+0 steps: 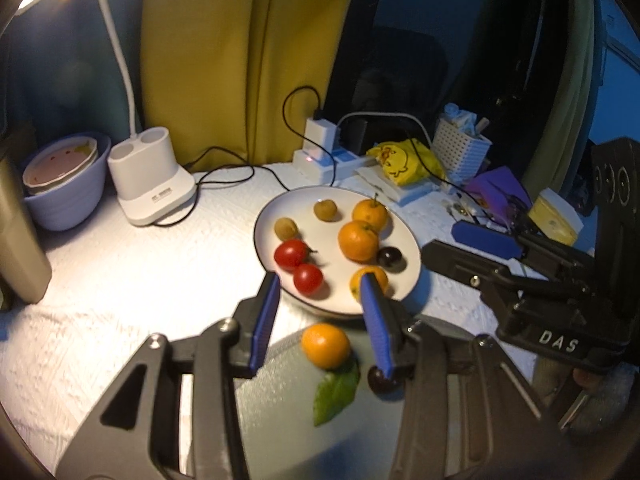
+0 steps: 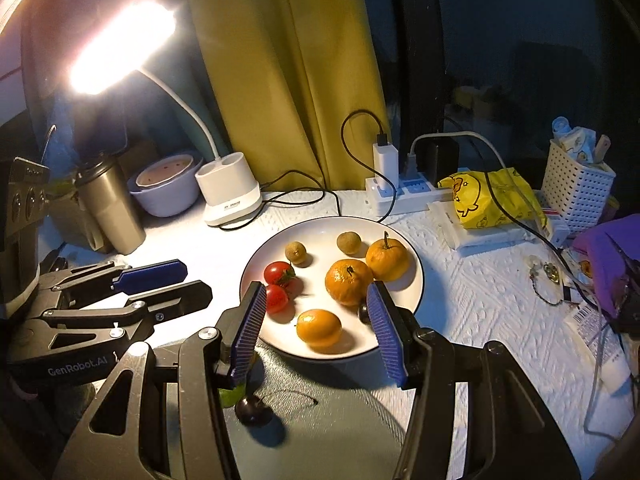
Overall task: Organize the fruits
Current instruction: 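Open both tools over the plate and withdraw them to the tray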
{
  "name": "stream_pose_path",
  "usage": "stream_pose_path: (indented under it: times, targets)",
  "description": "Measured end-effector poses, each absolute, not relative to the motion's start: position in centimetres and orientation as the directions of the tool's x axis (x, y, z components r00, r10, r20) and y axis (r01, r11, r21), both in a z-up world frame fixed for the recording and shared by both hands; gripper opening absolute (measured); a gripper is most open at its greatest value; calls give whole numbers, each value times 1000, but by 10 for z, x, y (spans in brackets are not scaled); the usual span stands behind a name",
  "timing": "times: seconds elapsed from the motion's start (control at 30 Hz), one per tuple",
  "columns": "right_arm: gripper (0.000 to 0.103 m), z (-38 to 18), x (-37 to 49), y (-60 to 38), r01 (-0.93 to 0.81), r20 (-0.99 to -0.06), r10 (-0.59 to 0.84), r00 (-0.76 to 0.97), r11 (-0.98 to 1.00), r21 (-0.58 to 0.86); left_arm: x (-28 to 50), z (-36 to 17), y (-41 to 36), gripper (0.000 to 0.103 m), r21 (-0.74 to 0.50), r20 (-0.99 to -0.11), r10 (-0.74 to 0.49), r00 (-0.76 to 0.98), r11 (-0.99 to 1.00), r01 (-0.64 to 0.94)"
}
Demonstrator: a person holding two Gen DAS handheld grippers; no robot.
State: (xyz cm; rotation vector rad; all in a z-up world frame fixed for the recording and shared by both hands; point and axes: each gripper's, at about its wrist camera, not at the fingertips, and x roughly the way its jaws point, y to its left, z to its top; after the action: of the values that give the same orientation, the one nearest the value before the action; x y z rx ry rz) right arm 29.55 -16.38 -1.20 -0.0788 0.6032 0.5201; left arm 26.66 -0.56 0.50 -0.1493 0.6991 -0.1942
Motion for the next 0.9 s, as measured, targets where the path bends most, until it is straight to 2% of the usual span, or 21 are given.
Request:
stream_pose_path:
  times: [0.47, 0.9]
  targets:
    - [55, -19, 267, -176, -491, -567, 445, 693, 868, 82, 233, -6, -19, 43, -189, -635, -220, 740, 974, 127]
    - [55, -52, 254, -188, -479, -603, 448, 660, 869, 123, 217, -42, -28, 43, -180, -691, -208, 692, 977, 114]
